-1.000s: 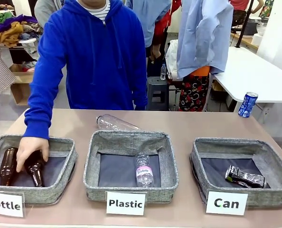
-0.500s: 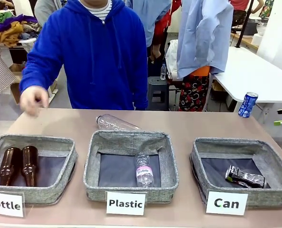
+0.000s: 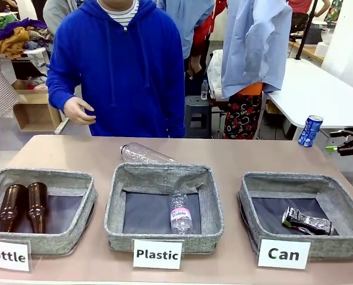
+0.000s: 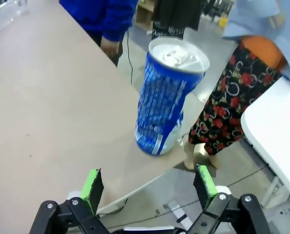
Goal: Sort the can waste into the basket.
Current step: Pick up the can waste from the table and place it in the right Fabric basket.
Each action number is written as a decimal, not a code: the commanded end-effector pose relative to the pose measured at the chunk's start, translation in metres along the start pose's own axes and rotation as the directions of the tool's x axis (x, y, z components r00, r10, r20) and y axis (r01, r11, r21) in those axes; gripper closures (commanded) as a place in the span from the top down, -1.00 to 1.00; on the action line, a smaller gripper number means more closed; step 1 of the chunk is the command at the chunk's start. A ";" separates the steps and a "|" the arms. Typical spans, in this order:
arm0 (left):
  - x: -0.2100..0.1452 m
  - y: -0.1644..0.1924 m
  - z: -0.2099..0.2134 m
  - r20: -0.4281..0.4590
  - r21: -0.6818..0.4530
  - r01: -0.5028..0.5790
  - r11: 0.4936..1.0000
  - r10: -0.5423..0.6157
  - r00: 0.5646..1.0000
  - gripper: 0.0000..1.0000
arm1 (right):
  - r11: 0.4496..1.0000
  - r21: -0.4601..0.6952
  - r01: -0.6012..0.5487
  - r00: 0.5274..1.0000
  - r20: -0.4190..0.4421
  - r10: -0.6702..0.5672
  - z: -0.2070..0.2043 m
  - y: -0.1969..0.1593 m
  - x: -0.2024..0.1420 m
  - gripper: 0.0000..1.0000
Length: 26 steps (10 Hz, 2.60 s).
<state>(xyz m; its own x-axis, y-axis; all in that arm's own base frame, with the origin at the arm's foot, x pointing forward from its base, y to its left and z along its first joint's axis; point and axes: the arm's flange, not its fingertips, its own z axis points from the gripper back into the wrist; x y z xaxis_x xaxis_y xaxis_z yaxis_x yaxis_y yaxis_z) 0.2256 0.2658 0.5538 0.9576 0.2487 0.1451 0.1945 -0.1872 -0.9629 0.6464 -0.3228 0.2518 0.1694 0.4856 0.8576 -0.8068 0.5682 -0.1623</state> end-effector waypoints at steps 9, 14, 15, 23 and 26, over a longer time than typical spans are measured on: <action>-0.023 0.117 -0.125 -0.228 0.320 -0.074 0.945 0.152 0.962 1.00 | 0.991 0.019 -0.133 0.981 0.147 0.128 -0.035 0.000 0.013 1.00; -0.016 0.080 -0.097 -0.236 0.230 -0.113 0.967 0.168 0.957 1.00 | 1.000 -0.017 -0.025 0.978 0.205 0.028 -0.041 -0.008 0.012 1.00; -0.016 0.080 -0.097 -0.236 0.230 -0.113 0.967 0.168 0.957 1.00 | 1.000 -0.010 0.005 0.974 0.229 -0.002 -0.043 -0.010 0.013 1.00; -0.016 0.080 -0.097 -0.236 0.230 -0.113 0.967 0.168 0.957 1.00 | 0.979 0.044 0.200 0.925 0.322 -0.203 -0.059 -0.023 0.023 -1.00; -0.016 0.080 -0.097 -0.236 0.230 -0.113 0.967 0.168 0.957 1.00 | 0.975 0.075 0.211 0.916 0.334 -0.224 -0.050 -0.009 0.042 -1.00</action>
<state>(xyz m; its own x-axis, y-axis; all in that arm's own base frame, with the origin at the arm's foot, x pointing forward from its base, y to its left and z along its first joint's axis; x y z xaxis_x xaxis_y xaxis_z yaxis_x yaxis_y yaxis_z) 0.2464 0.1529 0.4925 0.9989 -0.0257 0.0395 0.0401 0.0235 -0.9989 0.6952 -0.2788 0.2490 0.1269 0.1170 0.9850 -0.7911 0.6110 0.0293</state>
